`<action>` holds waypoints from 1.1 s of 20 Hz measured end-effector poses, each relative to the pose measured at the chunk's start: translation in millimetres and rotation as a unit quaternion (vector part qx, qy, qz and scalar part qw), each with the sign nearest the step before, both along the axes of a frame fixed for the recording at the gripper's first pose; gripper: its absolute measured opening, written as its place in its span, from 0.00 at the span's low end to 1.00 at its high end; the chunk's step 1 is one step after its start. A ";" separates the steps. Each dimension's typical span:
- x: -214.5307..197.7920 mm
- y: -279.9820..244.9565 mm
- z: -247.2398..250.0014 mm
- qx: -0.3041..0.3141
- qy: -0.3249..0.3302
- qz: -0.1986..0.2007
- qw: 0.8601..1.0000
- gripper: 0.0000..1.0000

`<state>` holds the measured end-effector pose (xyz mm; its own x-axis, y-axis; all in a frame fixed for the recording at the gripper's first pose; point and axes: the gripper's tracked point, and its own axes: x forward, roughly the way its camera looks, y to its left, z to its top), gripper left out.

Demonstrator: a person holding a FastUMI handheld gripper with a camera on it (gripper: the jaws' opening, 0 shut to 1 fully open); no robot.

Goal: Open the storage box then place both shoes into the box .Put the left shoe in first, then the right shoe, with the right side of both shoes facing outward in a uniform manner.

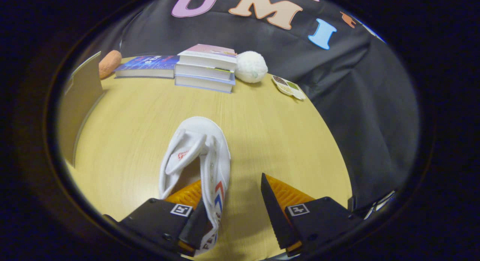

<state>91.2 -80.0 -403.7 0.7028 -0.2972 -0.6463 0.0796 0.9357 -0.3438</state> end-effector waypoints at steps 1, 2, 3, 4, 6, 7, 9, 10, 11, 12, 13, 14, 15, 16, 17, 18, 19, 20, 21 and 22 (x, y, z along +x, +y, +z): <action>2.7 0.6 1.3 -0.003 -0.007 0.009 1.000 0.76; 2.8 1.1 -0.3 -0.007 -0.010 0.017 1.000 0.73; 5.9 1.0 0.2 -0.009 -0.015 0.021 1.000 0.73; 5.9 1.7 -1.4 -0.007 -0.016 0.022 1.000 0.73; 6.2 6.9 -4.7 0.002 -0.014 0.026 1.000 0.64; 6.9 13.9 -9.4 0.016 -0.006 0.031 0.999 0.60; 8.7 20.5 -12.4 0.022 -0.003 0.031 0.999 0.39; 6.9 20.9 -11.7 0.014 -0.002 0.023 1.000 0.28; 1.9 19.8 -1.1 -0.004 -0.011 0.012 1.000 0.17; 2.7 18.9 -6.2 -0.022 -0.002 0.008 1.000 0.14; 7.5 18.6 -5.7 -0.034 -0.004 0.005 0.999 0.11; 7.6 19.7 -6.7 -0.047 0.001 -0.001 0.999 0.08; 7.1 21.3 -4.6 -0.059 0.006 -0.006 0.998 0.08; 6.3 22.1 -2.6 -0.066 0.009 -0.014 0.998 0.07; 6.3 23.2 0.3 -0.066 0.010 -0.025 0.997 0.07; 6.8 25.8 4.4 -0.060 0.005 -0.038 0.997 0.07; 9.7 30.8 7.1 -0.045 -0.001 -0.049 0.998 0.07; 13.1 38.2 9.0 -0.026 -0.005 -0.057 0.998 0.07; 16.2 46.5 13.7 -0.012 -0.010 -0.065 0.998 0.07; 19.2 51.6 21.5 -0.010 -0.018 -0.073 0.997 0.07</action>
<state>110.4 -28.4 -382.2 0.6735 -0.4113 -0.6142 0.2279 0.9060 -0.3567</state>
